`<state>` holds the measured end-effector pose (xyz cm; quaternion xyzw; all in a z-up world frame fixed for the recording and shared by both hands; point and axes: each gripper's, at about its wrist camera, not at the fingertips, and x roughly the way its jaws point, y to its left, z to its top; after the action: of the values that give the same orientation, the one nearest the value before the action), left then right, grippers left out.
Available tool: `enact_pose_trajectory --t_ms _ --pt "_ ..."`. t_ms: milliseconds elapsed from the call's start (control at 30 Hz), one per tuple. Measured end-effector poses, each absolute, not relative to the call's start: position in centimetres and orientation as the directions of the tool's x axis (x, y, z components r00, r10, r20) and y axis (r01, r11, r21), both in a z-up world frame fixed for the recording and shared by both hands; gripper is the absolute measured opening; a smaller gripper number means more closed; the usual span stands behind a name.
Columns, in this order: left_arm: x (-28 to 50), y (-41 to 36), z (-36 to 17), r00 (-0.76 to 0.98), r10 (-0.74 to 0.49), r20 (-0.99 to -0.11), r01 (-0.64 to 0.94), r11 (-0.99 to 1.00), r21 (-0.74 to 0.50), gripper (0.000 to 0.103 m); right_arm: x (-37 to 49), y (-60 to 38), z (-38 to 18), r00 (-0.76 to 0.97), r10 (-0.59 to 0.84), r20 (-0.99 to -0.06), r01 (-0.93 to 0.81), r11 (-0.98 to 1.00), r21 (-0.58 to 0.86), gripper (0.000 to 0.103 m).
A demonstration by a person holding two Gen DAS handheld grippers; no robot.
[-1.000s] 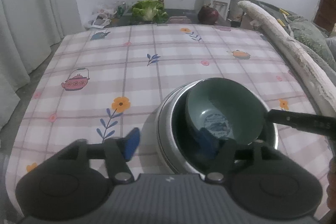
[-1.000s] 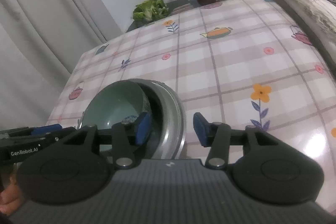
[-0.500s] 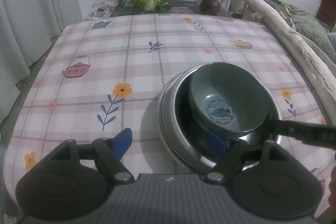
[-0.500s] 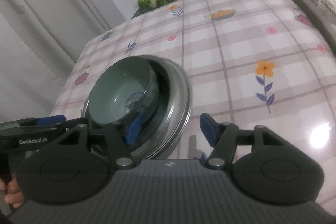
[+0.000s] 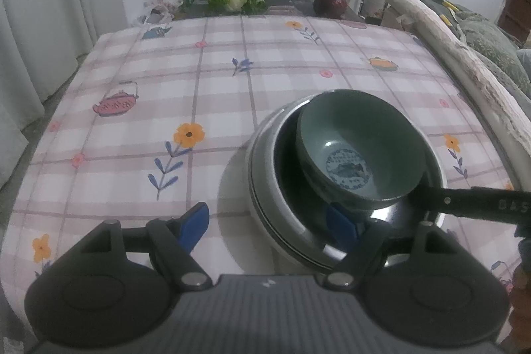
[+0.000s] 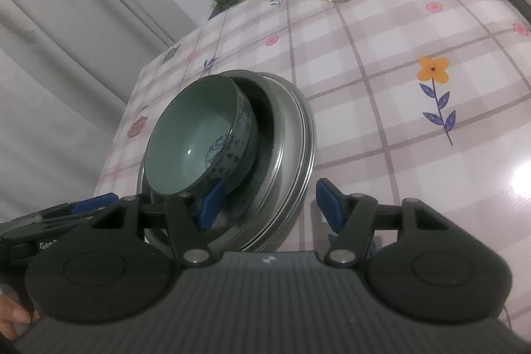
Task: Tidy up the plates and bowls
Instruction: 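Open the right tool to release the steel bowl's rim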
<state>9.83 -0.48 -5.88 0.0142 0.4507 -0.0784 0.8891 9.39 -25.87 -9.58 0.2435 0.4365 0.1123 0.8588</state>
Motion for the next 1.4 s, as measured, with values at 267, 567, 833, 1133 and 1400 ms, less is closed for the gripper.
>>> enact_pose_trajectory --t_ms 267,567,833,1133,1400 --pt "10.2 -1.0 -7.9 0.521 -0.195 -0.831 0.161 0.979 -0.129 0.06 9.6 -25.9 -11.2 0.578 0.439 -0.689 0.063 0.817 0.574 0.042" --pt "11.0 -1.0 -7.9 0.535 -0.154 -0.83 0.133 0.986 -0.097 0.049 9.8 -25.3 -11.1 0.589 0.409 -0.697 0.052 0.841 0.538 0.039" --pt "12.8 -1.5 -7.9 0.543 -0.124 -0.831 0.123 0.99 -0.067 0.049 11.7 -25.0 -10.9 0.595 0.38 -0.708 0.055 0.86 0.508 0.038" --pt "15.0 -2.2 -8.0 0.547 -0.107 -0.83 0.122 0.991 -0.048 0.052 14.0 -25.3 -11.0 0.606 0.371 -0.704 0.079 0.852 0.517 0.039" --pt "14.4 -2.6 -8.1 0.555 -0.098 -0.826 0.147 0.989 -0.019 0.07 13.0 -26.2 -10.6 0.626 0.369 -0.687 0.065 0.853 0.518 0.064"
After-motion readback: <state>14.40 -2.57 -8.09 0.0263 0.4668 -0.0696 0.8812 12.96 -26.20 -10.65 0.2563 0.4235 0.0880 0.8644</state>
